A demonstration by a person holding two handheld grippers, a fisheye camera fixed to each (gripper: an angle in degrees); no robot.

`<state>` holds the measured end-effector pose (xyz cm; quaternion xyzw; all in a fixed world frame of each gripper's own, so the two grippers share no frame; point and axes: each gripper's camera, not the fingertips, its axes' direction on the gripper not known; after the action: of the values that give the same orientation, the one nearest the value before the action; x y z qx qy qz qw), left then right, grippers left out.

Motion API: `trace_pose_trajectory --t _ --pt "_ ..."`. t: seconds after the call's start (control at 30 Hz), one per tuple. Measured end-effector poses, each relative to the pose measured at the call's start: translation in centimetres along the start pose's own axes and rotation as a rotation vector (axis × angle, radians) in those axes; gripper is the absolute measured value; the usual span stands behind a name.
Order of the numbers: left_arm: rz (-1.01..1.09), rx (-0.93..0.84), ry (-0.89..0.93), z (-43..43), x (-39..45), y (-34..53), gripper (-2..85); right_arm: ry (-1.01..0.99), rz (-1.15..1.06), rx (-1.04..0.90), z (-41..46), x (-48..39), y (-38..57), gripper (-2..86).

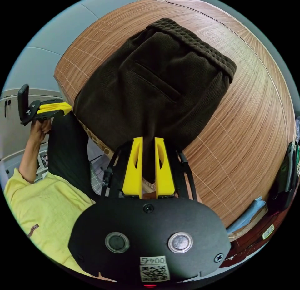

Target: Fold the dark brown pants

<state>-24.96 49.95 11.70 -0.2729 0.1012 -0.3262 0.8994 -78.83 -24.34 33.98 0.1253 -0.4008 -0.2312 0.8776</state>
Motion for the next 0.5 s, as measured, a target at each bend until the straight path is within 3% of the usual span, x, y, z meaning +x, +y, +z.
trace_pose_trajectory --t 0.2,0.3,0.5 --pt "0.071 0.192 -0.067 -3.3 6.4 -4.2 0.3 -0.094 0.095 0.03 -0.7 2.0 2.6 6.1" --pt "0.131 0.156 -0.065 -0.4 9.5 -9.0 0.2 -0.094 0.103 0.075 -1.0 2.2 4.7 6.0" --pt "0.202 -0.035 -0.23 8.1 12.8 -16.2 0.3 -0.085 0.131 0.247 -1.3 2.3 10.3 4.8"
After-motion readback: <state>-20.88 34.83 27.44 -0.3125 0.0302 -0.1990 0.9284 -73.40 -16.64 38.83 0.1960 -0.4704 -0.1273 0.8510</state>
